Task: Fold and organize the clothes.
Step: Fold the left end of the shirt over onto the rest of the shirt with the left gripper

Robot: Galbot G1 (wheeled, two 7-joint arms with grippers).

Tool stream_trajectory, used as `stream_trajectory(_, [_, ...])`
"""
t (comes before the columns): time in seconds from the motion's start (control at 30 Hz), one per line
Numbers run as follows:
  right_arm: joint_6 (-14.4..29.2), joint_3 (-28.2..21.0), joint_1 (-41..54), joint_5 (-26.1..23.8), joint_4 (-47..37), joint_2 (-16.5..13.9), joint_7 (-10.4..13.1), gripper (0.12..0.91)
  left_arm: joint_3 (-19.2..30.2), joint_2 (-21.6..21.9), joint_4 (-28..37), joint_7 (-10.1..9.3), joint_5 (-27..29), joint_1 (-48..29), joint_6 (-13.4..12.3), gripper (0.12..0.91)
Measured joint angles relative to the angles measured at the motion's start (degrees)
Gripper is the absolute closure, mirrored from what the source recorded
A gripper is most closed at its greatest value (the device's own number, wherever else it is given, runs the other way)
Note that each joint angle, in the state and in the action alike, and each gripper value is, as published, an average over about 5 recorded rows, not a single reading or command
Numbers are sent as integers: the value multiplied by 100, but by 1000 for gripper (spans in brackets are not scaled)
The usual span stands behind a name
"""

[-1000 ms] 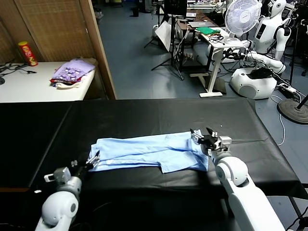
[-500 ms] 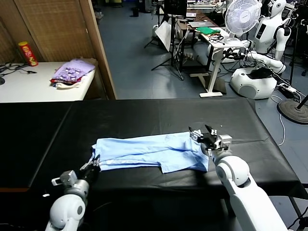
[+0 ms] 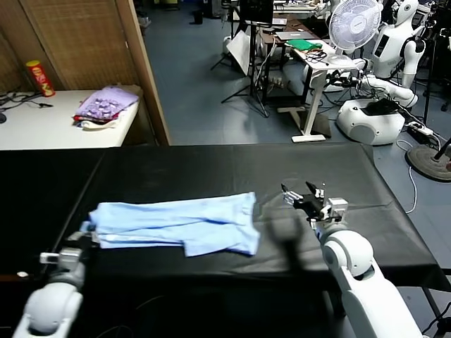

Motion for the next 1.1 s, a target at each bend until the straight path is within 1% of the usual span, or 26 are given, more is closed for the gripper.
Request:
stream_trajectory(0.1, [-44, 47, -80, -2, 101, 2, 25, 227, -53, 215, -145, -19, -18, 29, 120, 876])
stream_trajectory(0.2, [-83, 107, -176, -4, 213, -23, 47, 227, 64, 212, -414, -53, -300, -24, 330, 876])
stream_trajectory(0.37, [-101, 216, -364, -74, 349, -40, 60, 227, 661, -85, -971, -170, -1047, -236, 633, 876])
stream_trajectory(0.47, [-99, 268, -473, -153, 388, -16, 53, 227, 1123, -307, -1197, -250, -1265, -380, 724, 876])
stream_trajectory(0.63, [-99, 285, -575, -254, 413, 40, 50, 227, 1923, -697, -1336, -329, -1381, -589, 730, 876])
stream_trajectory(0.77, [-105, 252, -591, -335, 414, 91, 49, 227, 2410, -1025, -1313, -383, -1423, -741, 721, 876])
stream_trajectory(0.93, [-111, 185, -581, -395, 395, 120, 45, 227, 2831, -1455, -1199, -422, -1278, -878, 707, 876])
stream_trajectory(1.1, [-112, 142, -555, -411, 349, 120, 39, 227, 3092, -1845, -1123, -457, -1202, -926, 701, 876])
